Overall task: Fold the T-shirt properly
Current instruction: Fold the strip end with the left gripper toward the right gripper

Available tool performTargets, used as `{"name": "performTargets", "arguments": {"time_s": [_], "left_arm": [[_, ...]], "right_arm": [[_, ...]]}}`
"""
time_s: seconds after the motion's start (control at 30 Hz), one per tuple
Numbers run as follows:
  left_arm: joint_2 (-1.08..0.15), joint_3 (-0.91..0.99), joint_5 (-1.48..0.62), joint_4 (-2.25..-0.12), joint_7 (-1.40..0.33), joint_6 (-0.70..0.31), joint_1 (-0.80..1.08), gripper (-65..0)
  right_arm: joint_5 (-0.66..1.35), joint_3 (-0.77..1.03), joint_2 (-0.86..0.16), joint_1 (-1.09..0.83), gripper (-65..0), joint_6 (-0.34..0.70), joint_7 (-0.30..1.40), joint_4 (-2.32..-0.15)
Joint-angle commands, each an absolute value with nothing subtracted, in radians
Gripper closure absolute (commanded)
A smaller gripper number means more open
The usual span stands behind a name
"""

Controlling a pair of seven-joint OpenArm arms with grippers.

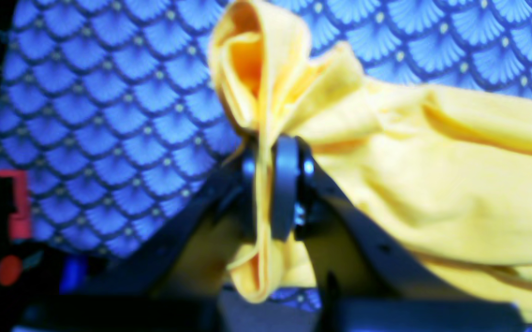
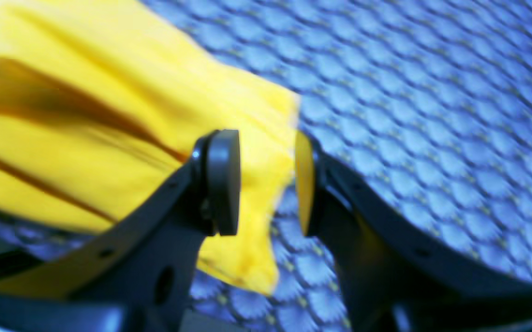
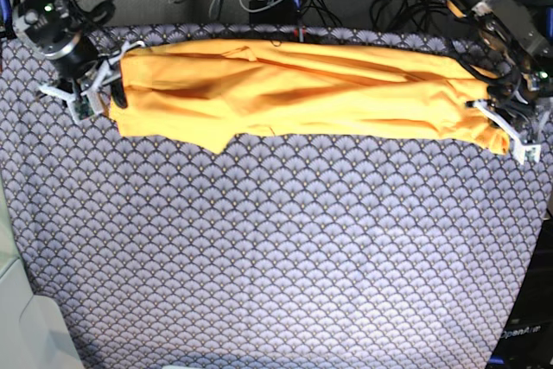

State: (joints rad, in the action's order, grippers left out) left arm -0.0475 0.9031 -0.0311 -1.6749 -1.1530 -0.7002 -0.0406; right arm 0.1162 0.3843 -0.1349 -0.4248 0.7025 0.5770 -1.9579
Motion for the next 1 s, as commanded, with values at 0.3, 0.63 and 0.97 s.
{"name": "performTargets", "arguments": {"time_s": [0.3,0.63,0.97], "left_arm": [[-0.018,0.803,-0.042,-1.695,-1.144,-0.698,-0.076,0.0],[0.064,0.622,-0.038,-1.699,-1.144,-0.698,-0.044,0.0],[0.157,0.364,-0.033,-1.847,-1.144,-0.698,0.051,0.0]], "right_arm": [[0.120,0.306,-0.134,-0.364,-3.1,0.698,0.556,-1.804],[0.120,0.314,-0.137,-0.331,-2.5,0.698,0.549,-1.650],[0.120,0.309,-0.136,-0.328,-2.5,0.698,0.555,-1.650]]}}
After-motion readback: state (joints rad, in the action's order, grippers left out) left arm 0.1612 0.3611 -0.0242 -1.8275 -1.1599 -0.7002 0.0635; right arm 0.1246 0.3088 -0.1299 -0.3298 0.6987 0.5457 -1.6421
